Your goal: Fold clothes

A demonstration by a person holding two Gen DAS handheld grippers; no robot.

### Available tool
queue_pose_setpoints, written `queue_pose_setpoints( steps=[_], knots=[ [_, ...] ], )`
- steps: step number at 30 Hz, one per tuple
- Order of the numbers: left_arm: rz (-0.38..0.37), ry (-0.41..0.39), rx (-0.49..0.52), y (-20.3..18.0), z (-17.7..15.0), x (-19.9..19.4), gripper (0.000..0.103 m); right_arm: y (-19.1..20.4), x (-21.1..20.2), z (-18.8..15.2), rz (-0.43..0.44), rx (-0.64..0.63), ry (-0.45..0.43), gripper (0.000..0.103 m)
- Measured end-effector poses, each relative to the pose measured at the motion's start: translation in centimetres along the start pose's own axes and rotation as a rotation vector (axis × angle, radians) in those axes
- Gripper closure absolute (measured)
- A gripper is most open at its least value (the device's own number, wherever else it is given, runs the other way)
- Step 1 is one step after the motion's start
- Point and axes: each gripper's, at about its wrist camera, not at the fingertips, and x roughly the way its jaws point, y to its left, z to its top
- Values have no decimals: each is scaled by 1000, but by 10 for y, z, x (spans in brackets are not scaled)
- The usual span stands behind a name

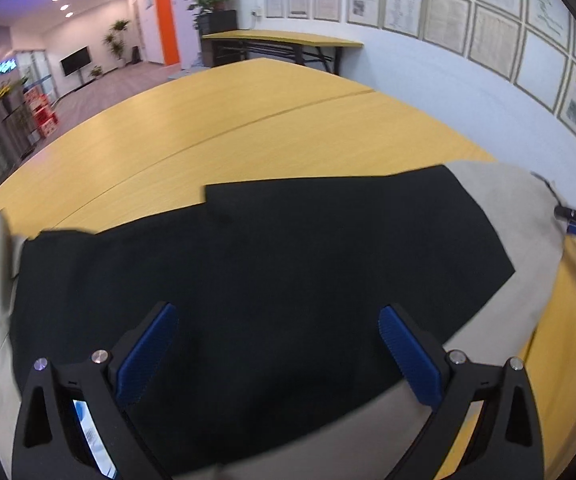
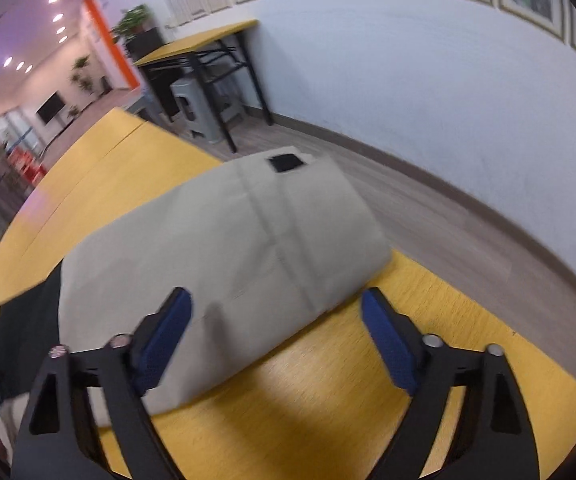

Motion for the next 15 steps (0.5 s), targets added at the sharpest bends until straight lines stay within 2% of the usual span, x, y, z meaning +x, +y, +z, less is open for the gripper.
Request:
queue_pose_setpoints(
  steps=[1, 2, 3, 4, 5, 6, 10, 15],
  knots=[
    [-1, 8, 14, -3, 1, 5, 0, -3, 1, 2, -2, 11, -16, 22],
    [-2, 18, 24, -7, 1, 11, 0, -2, 2, 3, -5, 14, -25, 29],
    [-4, 28, 30, -9, 1, 15, 0, -2, 2, 5, -8, 18, -34, 44],
    [-5, 35, 36, -11, 1, 18, 0, -2, 3, 5, -8, 27, -41, 55],
    [-5, 38, 41, -13, 1, 21, 0, -4, 4, 5, 0, 50, -43, 79],
    [-6, 37, 43, -14, 1, 23, 0, -6, 4, 4, 9, 73, -45, 88],
    [-40, 24, 34, -16, 3, 28, 0, -12, -9, 0, 50, 138, -90, 95],
    [-66, 5, 84, -29, 5, 29, 0, -9, -79, -9, 97, 146, -265, 99]
  ],
)
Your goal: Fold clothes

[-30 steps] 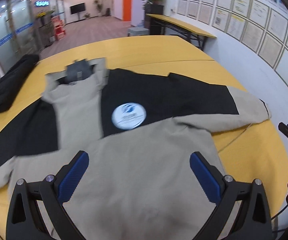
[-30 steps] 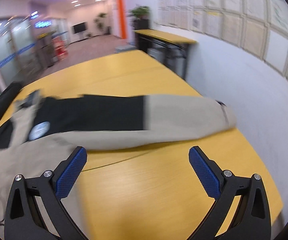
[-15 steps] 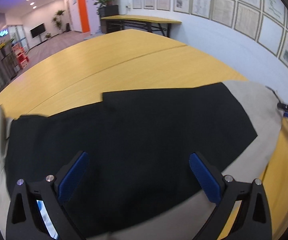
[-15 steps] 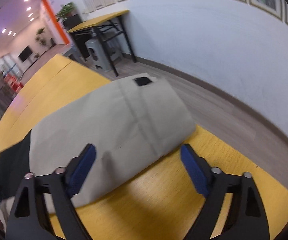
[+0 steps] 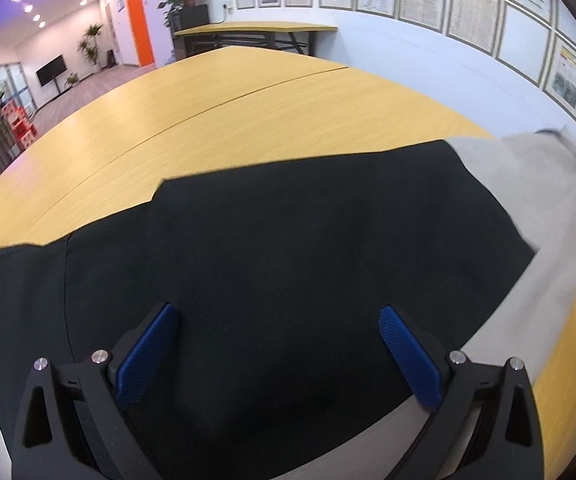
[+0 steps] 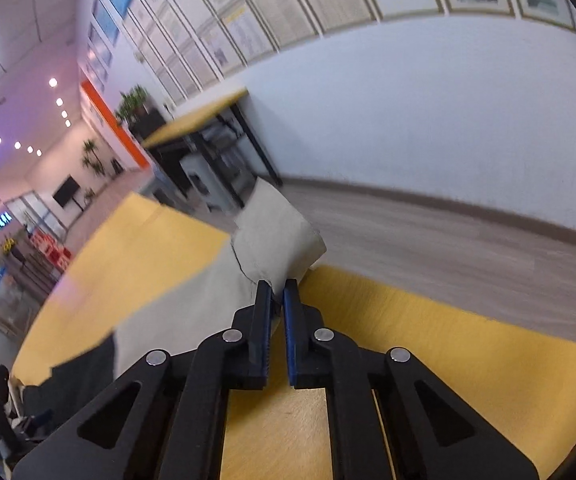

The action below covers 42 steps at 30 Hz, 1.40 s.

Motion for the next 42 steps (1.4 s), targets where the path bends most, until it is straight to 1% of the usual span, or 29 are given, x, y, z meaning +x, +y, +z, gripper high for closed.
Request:
queue_pose_setpoints(
  steps=[3, 6, 8, 10, 13, 14, 17, 19, 21, 23, 24, 27, 28, 30, 33, 36, 38, 40, 42],
  knots=[
    [-28, 0, 26, -5, 0, 4, 0, 18, -48, 10, 14, -54, -92, 99],
    [-53, 10, 16, -6, 3, 8, 0, 49, -80, 19, 66, -119, -159, 99],
    [-52, 17, 20, -6, 2, 7, 0, 76, -98, 26, 132, -160, -188, 99],
    [-55, 15, 11, -2, -2, -4, 0, 109, -114, 27, 207, -206, -217, 99],
    [-51, -66, -90, 22, -20, -48, 0, 166, -147, 22, 336, -313, -252, 99],
    [-41, -91, -140, 35, -32, -68, 0, 188, -154, 18, 389, -334, -253, 99],
    [4, -167, -294, 84, -84, -140, 0, 258, -175, -11, 529, -405, -221, 99],
    [62, -184, -361, 114, -127, -188, 0, 309, -183, -44, 602, -485, -180, 99],
    [115, -182, -422, 149, -175, -239, 0, 366, -187, -94, 697, -555, -99, 99],
    [148, -170, -475, 194, -232, -287, 0, 414, -186, -148, 774, -601, -11, 98],
    [155, -158, -486, 215, -256, -309, 0, 436, -183, -179, 799, -617, 32, 98],
    [179, -131, -511, 256, -320, -360, 0, 499, -172, -271, 872, -666, 160, 98],
    [167, -128, -523, 266, -342, -371, 0, 519, -168, -303, 892, -686, 203, 98],
    [150, -130, -524, 279, -373, -392, 0, 545, -161, -370, 898, -760, 276, 99],
    [127, -145, -507, 290, -401, -412, 0, 572, -146, -455, 879, -874, 390, 99],
    [103, -169, -486, 297, -415, -420, 0, 582, -148, -514, 869, -972, 467, 99],
    [96, -190, -478, 298, -418, -421, 0, 582, -161, -542, 889, -1045, 473, 99],
    [84, -204, -474, 300, -421, -423, 0, 582, -172, -558, 910, -1106, 474, 99],
    [83, -205, -465, 303, -418, -420, 0, 577, -171, -568, 902, -1162, 484, 99]
  ],
)
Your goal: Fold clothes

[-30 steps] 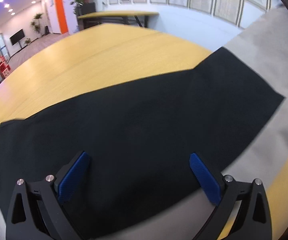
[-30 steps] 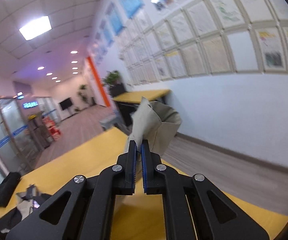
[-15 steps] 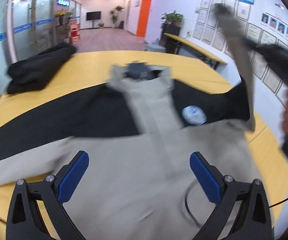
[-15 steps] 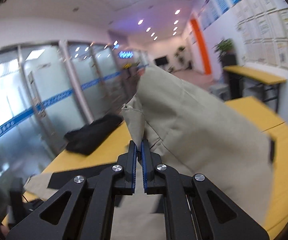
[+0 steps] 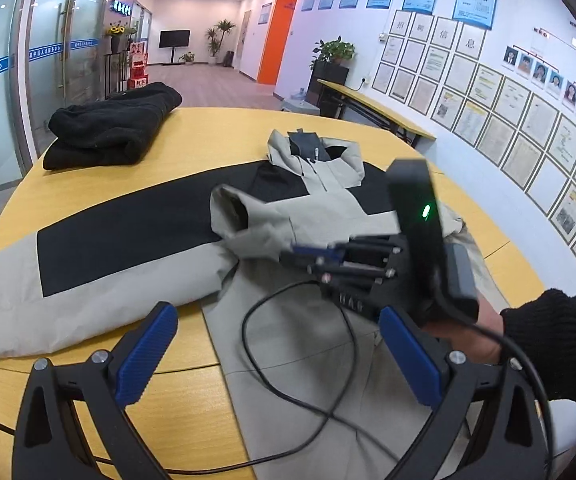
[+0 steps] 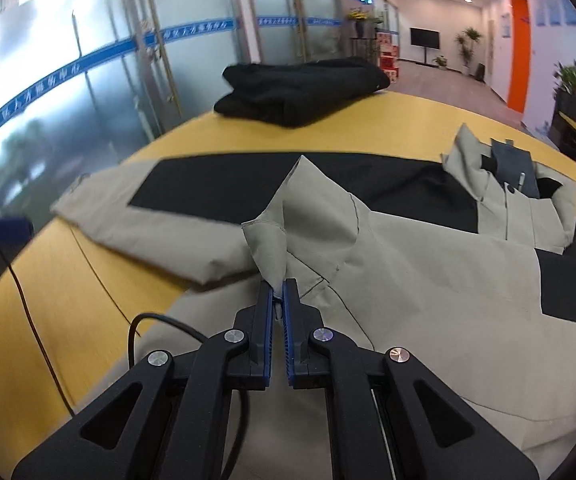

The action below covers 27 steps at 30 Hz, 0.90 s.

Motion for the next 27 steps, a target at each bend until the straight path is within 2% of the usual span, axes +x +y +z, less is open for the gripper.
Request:
queue_pose_setpoints(
  steps=[3, 5, 7, 8, 9, 11, 13, 15, 17, 19, 21, 24, 26, 27],
  knots=[
    [-45, -14, 36, -5, 9, 0, 0, -10, 9, -5, 26, -9, 50, 95],
    [-107, -28, 58, -7, 18, 4, 0, -17, 5, -10, 63, 4, 56, 91],
    [-164, -35, 67, -11, 29, 12, 0, -28, -16, -14, 114, 48, 19, 64],
    [-182, -36, 77, -15, 35, 17, 0, -35, -30, -17, 135, 73, -12, 39],
    [-199, -40, 90, -20, 40, 23, 0, -44, -48, -20, 141, 92, -56, 31],
    [-236, -55, 108, -30, 51, 38, 0, -70, -84, -28, 132, 135, -121, 30],
    [-266, -74, 94, -37, 60, 61, 0, -109, -111, -41, 96, 171, -135, 29],
    [-277, -58, 65, -41, 65, 95, 0, -151, -132, -58, 33, 191, -128, 28],
    [-241, 3, 50, -44, 61, 133, 0, -192, -143, -74, -52, 189, -98, 28],
    [-168, 94, 35, -47, 50, 174, 0, -228, -150, -90, -136, 180, -65, 28],
    [-94, 180, 0, -44, 35, 199, 0, -260, -149, -104, -180, 210, -15, 28],
    [-60, 130, -33, -42, 19, 192, 0, -302, -141, -131, -218, 273, 70, 31],
    [-53, 126, -66, -41, 15, 188, 0, -311, -141, -149, -209, 282, 79, 37],
    [-41, 128, -64, -42, 14, 187, 0, -310, -146, -150, -215, 269, 57, 35]
  ],
)
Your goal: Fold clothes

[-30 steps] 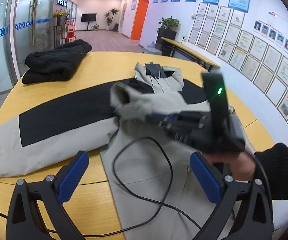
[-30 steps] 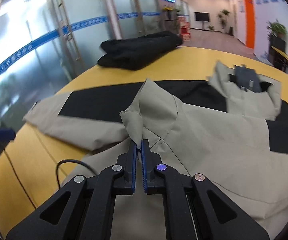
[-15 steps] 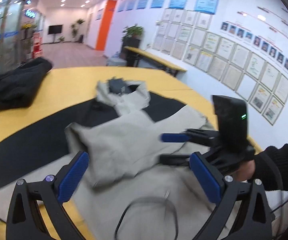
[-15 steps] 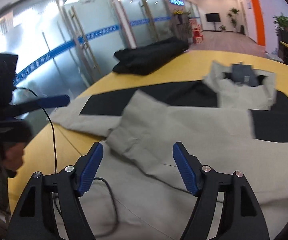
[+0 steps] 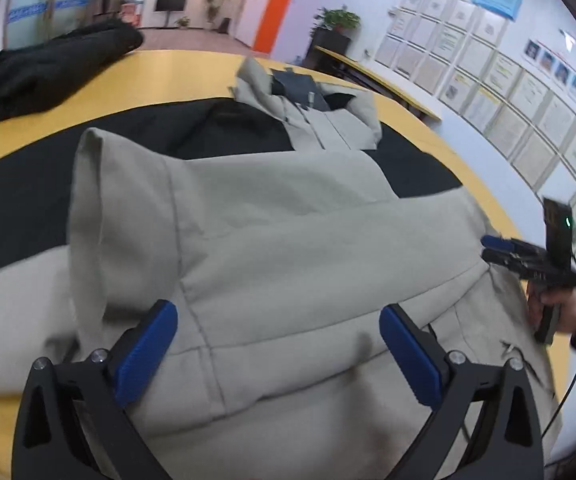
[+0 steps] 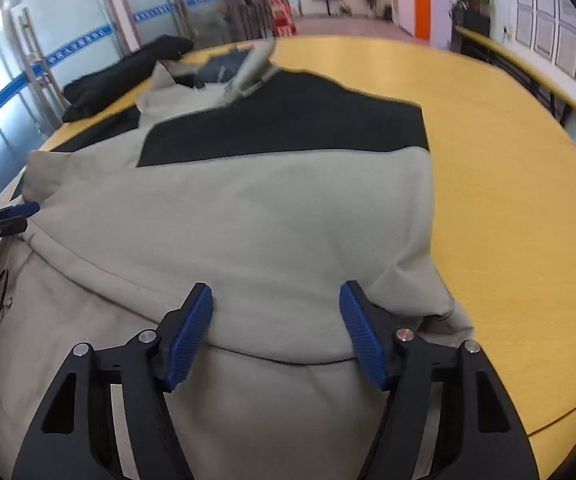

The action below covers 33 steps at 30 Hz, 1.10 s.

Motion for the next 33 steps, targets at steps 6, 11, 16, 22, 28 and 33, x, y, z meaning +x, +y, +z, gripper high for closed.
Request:
queue_pose_setpoints(
  steps=[6, 11, 16, 22, 28, 33],
  knots=[
    [78, 5, 31, -9, -6, 1, 0, -7, -2, -6, -20, 9, 9, 27],
    [113, -62, -91, 17, -2, -28, 0, 5, -26, 10, -26, 3, -47, 27],
    [221, -246, -453, 120, -14, -107, 0, 50, -52, 32, 29, -31, -139, 23],
    [351, -371, -832, 267, -59, -179, 0, 135, -19, 45, 115, -75, -102, 23],
    [366, -370, -981, 356, -94, -200, 1, 220, 17, 47, 210, -142, -53, 23],
    [340, -385, -965, 373, -99, -202, 10, 261, 35, 48, 243, -146, -30, 23]
  ],
)
